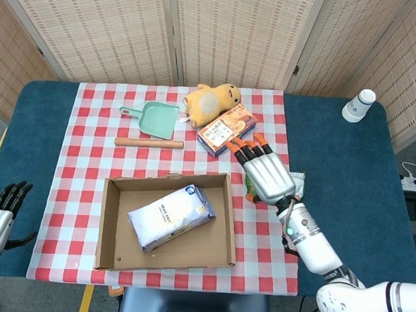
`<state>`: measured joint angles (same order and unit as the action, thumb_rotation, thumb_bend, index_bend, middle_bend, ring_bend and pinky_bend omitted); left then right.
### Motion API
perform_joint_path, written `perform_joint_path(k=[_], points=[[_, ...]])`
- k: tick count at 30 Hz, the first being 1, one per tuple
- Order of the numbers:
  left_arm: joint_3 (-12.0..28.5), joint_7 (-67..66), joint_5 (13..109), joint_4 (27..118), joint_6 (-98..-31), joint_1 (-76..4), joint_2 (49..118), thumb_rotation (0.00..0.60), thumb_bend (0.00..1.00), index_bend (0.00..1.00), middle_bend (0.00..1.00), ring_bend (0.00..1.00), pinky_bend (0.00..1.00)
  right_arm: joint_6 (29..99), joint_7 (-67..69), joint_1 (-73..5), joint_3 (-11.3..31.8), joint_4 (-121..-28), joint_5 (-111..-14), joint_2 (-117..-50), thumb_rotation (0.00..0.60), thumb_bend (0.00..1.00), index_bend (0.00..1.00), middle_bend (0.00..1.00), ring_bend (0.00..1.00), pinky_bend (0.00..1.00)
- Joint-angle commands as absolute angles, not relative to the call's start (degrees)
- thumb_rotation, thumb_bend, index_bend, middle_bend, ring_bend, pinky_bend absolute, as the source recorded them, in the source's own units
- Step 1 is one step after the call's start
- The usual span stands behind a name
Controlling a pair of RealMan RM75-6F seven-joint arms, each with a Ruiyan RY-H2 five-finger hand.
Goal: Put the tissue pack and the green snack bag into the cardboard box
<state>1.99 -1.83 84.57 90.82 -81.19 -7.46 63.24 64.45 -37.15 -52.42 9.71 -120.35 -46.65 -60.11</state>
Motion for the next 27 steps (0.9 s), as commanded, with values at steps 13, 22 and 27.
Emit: perform_joint_path(k=[13,22,27], points=[[2.1,-2.4,83.7,90.6,-80.7,-7.6,63.5,0.600,0.17,0.04,0.01,0.00,0.18,54.9,-22.3,-43.2,3.7,-109.1,-54.0,-52.0,0.600,0.00,0.09,0.04,0.00,0.07],[2.2,-2.4,83.5,90.6,-80.5,-7.7,63.6,0.600,0.17,0.04,0.01,0.00,0.18,48.7,-17.6,-42.5,2.9,-99.4,-55.1,-57.2,0.600,0.00,0.11,0.05,0.00,0.07],[2.3,-2.4,83.2,90.5,-80.6,-7.6,63.6,0.600,0.17,0.04,0.01,0.00,0.18,46.9,-15.8,-42.3,2.8,-95.5,-56.5,-59.9,0.600,0.00,0.12,0.06,0.00,0.07]])
